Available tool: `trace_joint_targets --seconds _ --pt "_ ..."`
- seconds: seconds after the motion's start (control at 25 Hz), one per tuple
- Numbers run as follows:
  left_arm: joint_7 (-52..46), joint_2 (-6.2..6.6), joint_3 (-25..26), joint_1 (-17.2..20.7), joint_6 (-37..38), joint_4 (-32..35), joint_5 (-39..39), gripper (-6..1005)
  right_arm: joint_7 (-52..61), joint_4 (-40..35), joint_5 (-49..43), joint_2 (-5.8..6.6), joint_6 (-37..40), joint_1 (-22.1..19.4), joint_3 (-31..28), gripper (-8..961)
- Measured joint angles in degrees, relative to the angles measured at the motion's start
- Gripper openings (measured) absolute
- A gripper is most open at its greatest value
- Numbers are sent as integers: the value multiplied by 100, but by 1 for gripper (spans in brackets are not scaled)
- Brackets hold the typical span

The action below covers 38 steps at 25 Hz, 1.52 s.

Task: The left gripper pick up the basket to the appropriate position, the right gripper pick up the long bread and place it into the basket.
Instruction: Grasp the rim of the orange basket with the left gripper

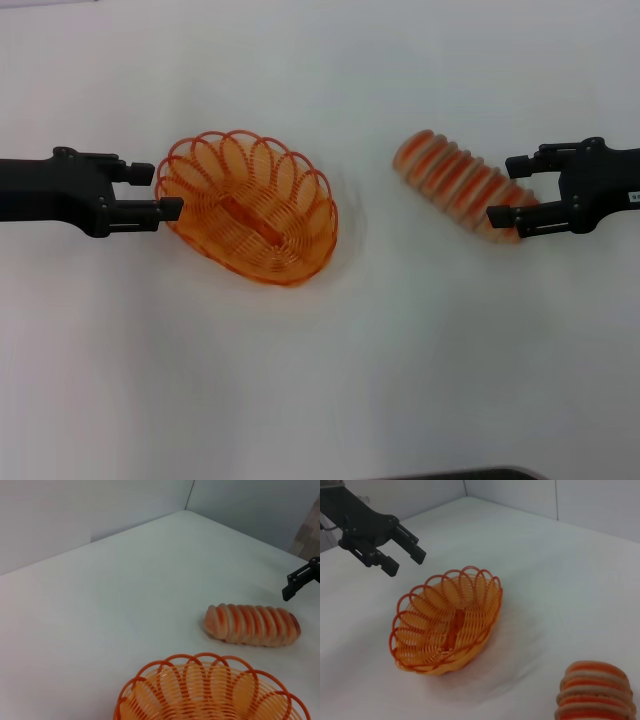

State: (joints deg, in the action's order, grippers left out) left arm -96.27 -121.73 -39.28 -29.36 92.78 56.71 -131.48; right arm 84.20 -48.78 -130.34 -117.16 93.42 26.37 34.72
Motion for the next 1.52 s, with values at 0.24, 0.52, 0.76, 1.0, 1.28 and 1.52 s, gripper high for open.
trace_joint_targets --seconds 0.24,0.52,0.76,1.0,1.28,1.52 --pt "-2 0 0 18 11 7 0 645 9 0 0 0 1 0 0 834" --pt "-86 7 156 3 27 -37 187 646 12 0 0 0 6 0 0 834" --pt "-288 37 250 -21 2 -58 418 648 17 -2 -18 0 9 29 15 833" --pt "-808 31 281 -181 -257 -190 432 649 31 -6 -35 0 16 72 17 833" --pt "-1507 78 255 -365 -577 -268 398 650 32 -21 -42 0 56 112 27 833" --pt "-2171 170 64 -542 -644 -222 146 651 35 -27 -47 0 71 116 54 833"
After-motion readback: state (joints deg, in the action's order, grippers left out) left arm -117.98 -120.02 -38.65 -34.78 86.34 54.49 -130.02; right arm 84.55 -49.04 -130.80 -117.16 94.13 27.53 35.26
